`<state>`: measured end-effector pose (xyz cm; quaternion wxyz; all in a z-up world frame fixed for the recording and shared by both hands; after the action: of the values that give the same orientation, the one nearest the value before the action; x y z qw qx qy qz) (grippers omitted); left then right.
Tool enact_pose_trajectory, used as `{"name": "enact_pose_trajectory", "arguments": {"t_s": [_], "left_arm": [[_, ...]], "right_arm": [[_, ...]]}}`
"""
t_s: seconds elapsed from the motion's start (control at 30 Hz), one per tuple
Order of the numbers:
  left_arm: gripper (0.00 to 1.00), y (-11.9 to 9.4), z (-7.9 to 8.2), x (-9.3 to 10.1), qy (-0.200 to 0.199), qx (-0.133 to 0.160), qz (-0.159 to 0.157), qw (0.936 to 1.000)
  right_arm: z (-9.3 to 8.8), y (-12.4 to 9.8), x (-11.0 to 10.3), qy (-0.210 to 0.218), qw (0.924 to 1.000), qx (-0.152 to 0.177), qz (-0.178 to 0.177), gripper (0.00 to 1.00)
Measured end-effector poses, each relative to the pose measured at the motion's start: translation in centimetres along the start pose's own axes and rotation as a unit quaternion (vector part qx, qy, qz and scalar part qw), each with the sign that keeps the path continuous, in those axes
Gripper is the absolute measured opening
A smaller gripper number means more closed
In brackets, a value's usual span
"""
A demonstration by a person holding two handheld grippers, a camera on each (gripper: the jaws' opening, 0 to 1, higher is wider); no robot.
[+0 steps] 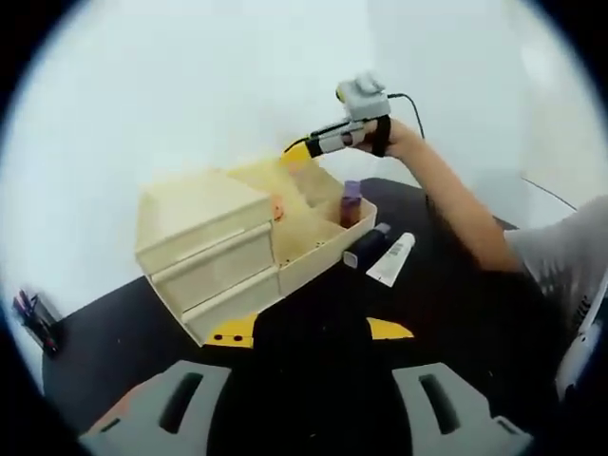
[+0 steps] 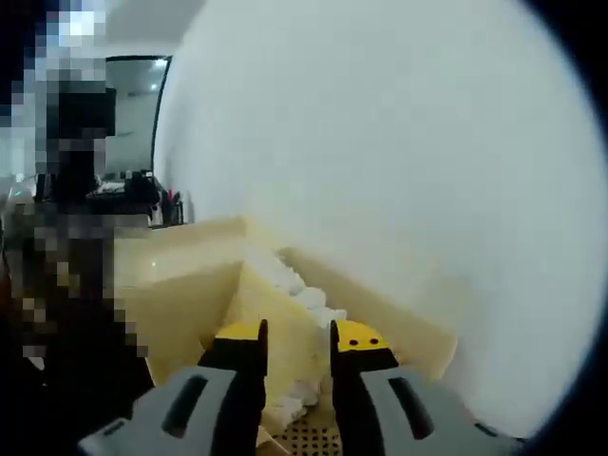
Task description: Open the drawer, pick up the cosmetic bottles from the table one by one, place them into the drawer, release the gripper, close the drawer, and move the gripper away
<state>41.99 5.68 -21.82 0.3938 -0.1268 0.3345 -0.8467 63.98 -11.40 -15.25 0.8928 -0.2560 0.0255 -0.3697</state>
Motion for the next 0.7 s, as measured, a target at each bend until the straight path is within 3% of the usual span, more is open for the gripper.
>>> {"name": "enact_pose_trajectory", "arguments": {"t_s": [0.5, 0.7], "left_arm": [[0.37, -0.7, 0.5, 0.4, 0.01, 0.01, 0.0, 0.9999], [0.38, -0.6, 1.2, 1.0, 0.011, 0.025, -0.014, 0.9995]], "right_arm": [[2.4, -2.7, -0.7, -0.046, 0.9978, 0.028, -0.039, 0.35], [2.9, -2.6, -1.6, -0.021, 0.9989, 0.033, -0.025, 0.35]]}}
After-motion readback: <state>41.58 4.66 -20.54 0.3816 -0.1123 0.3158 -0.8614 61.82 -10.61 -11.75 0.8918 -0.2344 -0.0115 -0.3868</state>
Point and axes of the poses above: the point that each gripper's makers call its tool centre point, and the gripper's own axes: y roughly forward along the fingers, x roughly to its right, z roughly out of its top, the point moved 3 cm from there along -y, roughly backward along the fingers, and after that the axes turned 12 degrees about -x, right-handed, at the moved point
